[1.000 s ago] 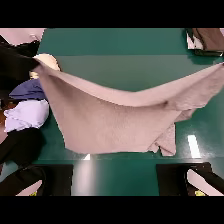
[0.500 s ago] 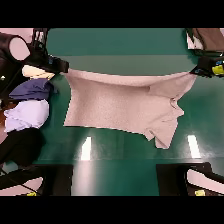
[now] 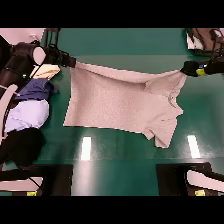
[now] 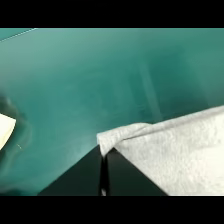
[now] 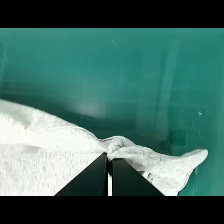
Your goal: Fold the shirts.
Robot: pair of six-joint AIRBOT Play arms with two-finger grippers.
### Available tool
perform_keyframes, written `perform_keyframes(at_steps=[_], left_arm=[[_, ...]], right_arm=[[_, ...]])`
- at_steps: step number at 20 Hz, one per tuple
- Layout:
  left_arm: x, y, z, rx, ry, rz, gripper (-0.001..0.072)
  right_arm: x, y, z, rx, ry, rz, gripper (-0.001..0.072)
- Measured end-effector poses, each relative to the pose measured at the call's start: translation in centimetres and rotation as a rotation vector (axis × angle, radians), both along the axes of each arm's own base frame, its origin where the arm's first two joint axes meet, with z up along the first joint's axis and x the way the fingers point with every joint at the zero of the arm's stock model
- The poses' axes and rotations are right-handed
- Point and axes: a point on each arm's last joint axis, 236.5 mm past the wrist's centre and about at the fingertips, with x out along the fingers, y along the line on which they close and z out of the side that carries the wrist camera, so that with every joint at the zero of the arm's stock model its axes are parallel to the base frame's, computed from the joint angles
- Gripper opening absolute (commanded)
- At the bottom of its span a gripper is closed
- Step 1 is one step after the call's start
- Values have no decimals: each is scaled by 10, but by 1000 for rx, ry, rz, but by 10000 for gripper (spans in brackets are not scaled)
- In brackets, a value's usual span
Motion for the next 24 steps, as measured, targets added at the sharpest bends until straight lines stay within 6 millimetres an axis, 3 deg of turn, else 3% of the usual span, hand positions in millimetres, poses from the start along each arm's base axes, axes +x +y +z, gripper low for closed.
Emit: perform_keyframes(at_steps=[4, 8, 12, 13, 14, 15, 19, 24], left_arm=[[-2, 14, -34, 105, 71, -33, 21], [-23, 42, -80, 166, 213, -16, 21], [-45, 42, -105, 157, 317, -50, 23], [-51, 41, -110, 151, 345, -60, 128], [-57, 40, -114, 146, 374, -68, 429], [-64, 40, -117, 149, 403, -75, 630], [-87, 42, -126, 155, 502, -90, 622], [-114, 57, -114, 92, 580, -66, 622]], right_arm=[[-28, 14, -24, -25, 42, 59, 11], [-63, 8, -42, -35, 60, 44, 11], [-89, 3, -57, -31, 93, 27, 16], [-95, 3, -60, -30, 103, 29, 128], [-100, 4, -62, -28, 112, 31, 422], [-105, 5, -63, -26, 122, 35, 543], [-123, 10, -56, -21, 136, 55, 539], [-158, 4, -40, 33, 188, 34, 517]])
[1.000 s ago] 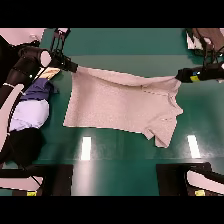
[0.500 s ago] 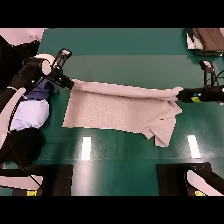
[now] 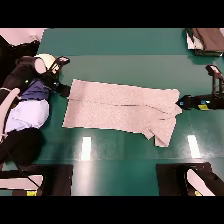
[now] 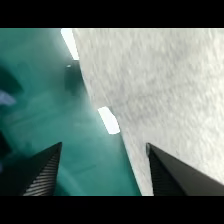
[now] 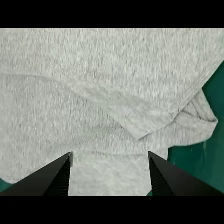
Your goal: Fold the shirts.
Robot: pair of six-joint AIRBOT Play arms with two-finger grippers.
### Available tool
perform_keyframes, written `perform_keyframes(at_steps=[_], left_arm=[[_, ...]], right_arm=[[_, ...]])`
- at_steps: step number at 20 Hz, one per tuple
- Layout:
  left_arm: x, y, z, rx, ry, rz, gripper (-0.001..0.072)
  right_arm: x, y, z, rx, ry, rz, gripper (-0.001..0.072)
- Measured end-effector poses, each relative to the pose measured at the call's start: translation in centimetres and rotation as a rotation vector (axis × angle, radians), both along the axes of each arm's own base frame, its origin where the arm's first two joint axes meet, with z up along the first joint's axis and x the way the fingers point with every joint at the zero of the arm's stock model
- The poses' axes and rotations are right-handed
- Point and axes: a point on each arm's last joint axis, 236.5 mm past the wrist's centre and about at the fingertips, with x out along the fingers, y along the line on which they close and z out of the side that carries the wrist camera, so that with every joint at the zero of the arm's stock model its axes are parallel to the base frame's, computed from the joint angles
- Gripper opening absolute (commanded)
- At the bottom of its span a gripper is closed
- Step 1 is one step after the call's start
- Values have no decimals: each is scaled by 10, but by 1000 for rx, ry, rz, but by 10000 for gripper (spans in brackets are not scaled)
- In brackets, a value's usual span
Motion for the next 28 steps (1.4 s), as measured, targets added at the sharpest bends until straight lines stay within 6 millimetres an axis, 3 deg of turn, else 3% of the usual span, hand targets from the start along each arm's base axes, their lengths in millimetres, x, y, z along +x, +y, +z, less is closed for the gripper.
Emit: perform_keyframes(at_steps=[2, 6, 7, 8, 9, 13, 14, 15, 16, 19, 24, 28], left_arm=[[-19, 11, -1, -68, 56, 50, 622], [-64, 22, -14, -299, 217, 172, 621], [-73, 22, -17, -360, 249, 204, 542], [-79, 24, -20, -405, 272, 235, 390], [-86, 26, -23, -434, 293, 258, 347], [-102, 24, -29, -484, 349, 297, 347], [-105, 23, -28, -478, 355, 297, 379], [-110, 22, -29, -455, 366, 295, 511], [-114, 23, -30, -423, 375, 298, 561], [-127, 20, -32, -342, 398, 298, 561], [-142, -6, -52, -235, 413, 261, 561], [-139, -5, -64, -166, 380, 299, 560]], right_arm=[[-19, -6, -1, 57, 61, -33, 441], [-44, -4, -10, 199, 144, -92, 441], [-49, 0, -15, 232, 164, -96, 441], [-54, 3, -19, 259, 182, -100, 441], [-59, 6, -24, 278, 198, -102, 441], [-67, 14, -31, 329, 230, -104, 441], [-68, 16, -30, 341, 230, -104, 440], [-68, 17, -31, 347, 231, -104, 441], [-69, 18, -31, 352, 233, -104, 441], [-69, 20, -31, 361, 234, -103, 441], [-71, 22, -30, 371, 241, -97, 441], [-73, 24, -29, 378, 248, -90, 441]])
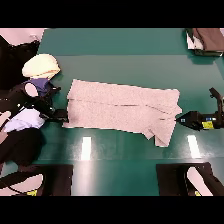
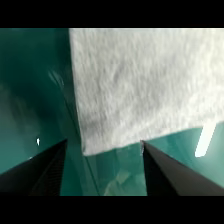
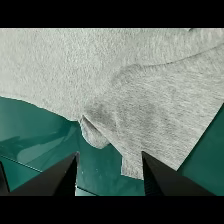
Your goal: Fold the shirts.
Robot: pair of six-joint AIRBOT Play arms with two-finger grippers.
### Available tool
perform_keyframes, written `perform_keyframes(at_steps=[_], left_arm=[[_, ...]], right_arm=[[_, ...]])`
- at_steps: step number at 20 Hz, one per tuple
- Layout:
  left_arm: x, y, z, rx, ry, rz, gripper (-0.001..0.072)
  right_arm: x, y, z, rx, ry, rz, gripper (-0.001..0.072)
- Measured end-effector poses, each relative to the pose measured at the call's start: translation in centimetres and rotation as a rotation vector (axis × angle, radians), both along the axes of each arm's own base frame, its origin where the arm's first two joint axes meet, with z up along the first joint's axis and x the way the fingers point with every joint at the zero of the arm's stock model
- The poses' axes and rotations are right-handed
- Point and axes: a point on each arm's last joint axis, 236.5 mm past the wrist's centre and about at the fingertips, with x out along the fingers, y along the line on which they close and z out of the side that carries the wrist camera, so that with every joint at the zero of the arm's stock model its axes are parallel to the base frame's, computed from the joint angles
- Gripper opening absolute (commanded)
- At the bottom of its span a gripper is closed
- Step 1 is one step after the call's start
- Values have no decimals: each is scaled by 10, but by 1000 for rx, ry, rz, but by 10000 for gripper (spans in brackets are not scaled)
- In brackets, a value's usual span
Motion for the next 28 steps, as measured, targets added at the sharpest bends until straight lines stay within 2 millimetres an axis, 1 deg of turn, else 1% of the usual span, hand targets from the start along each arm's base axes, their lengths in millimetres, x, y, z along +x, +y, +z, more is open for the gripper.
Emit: perform_keyframes(at_steps=[1, 2, 3, 8, 9, 10, 11, 14, 16, 17, 19, 22, 24, 25, 28], left_arm=[[1, 1, -2, 11, -4, 6, 558], [1, 1, -5, 17, -5, 12, 508], [-1, 0, -7, 18, 2, 18, 479], [-7, -9, -13, -12, 21, 37, 477], [-10, -10, -14, -17, 29, 37, 434], [-12, -11, -15, -19, 35, 37, 162], [-14, -11, -17, -19, 42, 34, 25], [-15, -13, -18, -28, 41, 18, 22], [-13, -14, -14, -33, 29, 3, 22], [-13, -14, -12, -35, 23, -6, 22], [-10, -15, -6, -40, 5, -17, 21], [-9, -15, -1, -40, -10, -27, 22], [-8, -14, 1, -39, -16, -32, 22], [-8, -14, 1, -39, -18, -35, 22], [-8, -14, 2, -39, -19, -40, 22]], right_arm=[[0, 1, 1, 4, -2, -1, 441], [1, 2, 2, 11, -5, -1, 441], [1, 3, 3, 16, -8, -1, 440], [4, 6, 6, 34, -20, 0, 440], [4, 6, 6, 34, -20, 0, 438], [4, 6, 6, 34, -20, 1, 438], [3, 6, 5, 30, -18, 1, 438], [-7, -4, -5, -17, 45, -9, 439], [-19, -14, -15, -69, 116, -20, 468], [-27, -19, -21, -93, 152, -20, 576], [-38, -23, -31, -114, 207, -25, 583], [-55, -18, -51, -101, 277, -37, 577], [-64, -10, -65, -76, 310, -51, 566], [-67, -6, -72, -61, 323, -62, 547], [-71, 6, -84, -42, 341, -67, 547]])
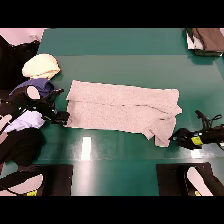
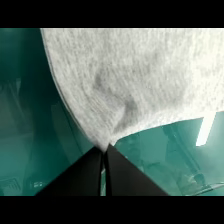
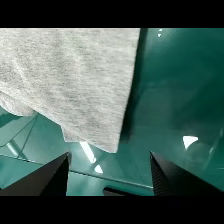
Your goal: Fold the shirts.
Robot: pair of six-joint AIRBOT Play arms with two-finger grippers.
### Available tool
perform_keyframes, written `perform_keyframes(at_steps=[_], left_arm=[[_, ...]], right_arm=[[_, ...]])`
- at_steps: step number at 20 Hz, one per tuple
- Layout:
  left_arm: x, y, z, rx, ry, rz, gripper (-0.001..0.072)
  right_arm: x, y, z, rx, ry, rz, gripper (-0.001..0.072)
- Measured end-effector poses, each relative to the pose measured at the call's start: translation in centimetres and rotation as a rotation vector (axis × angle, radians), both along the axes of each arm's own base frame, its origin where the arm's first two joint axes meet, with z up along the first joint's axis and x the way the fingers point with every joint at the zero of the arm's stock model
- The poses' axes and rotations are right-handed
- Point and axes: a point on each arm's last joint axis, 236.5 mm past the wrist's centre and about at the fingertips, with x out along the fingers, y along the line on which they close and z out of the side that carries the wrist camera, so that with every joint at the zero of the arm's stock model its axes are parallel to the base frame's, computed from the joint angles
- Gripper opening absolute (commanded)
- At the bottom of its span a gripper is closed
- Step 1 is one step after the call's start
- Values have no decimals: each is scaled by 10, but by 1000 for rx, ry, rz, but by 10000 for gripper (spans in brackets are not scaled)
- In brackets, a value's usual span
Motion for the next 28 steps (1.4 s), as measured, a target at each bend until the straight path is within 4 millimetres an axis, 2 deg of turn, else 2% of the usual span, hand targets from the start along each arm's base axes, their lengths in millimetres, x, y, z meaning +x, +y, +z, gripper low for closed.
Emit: perform_keyframes(at_steps=[3, 4, 6, 9, 10, 11, 13, 15, 17, 20, 23, 28], left_arm=[[0, 0, 0, 0, -1, -3, 22], [0, 0, 0, 0, -1, -4, 22], [-1, 0, 0, -1, 1, -8, 22], [-1, 0, 0, -1, 2, -12, 22], [-2, 0, 0, -1, 4, -13, 22], [-2, 0, 0, -1, 4, -15, 22], [-2, 0, 1, -1, 3, -22, 22], [-3, 0, 3, -2, 0, -36, 21], [-4, 2, 13, 3, -18, -50, 21], [-6, 4, 37, 8, -74, -66, 21], [-22, 5, 66, 5, -106, -82, 21], [-53, 6, 102, 1, -131, -80, 21]], right_arm=[[-3, 13, -7, -13, 14, 38, 541], [-4, 15, -10, -32, 23, 53, 454], [-4, 19, -15, -67, 26, 76, 412], [3, 28, -19, -95, -3, 98, 243], [6, 31, -20, -105, -18, 109, 57], [8, 33, -21, -112, -28, 113, 12], [9, 36, -20, -116, -35, 131, 11], [10, 36, -11, -120, -35, 156, 11], [13, 32, 10, -126, -54, 178, 11], [13, 18, 54, -164, -99, 177, 11], [2, -2, 93, -223, -135, 132, 11], [-21, -25, 128, -296, -166, 6, 11]])
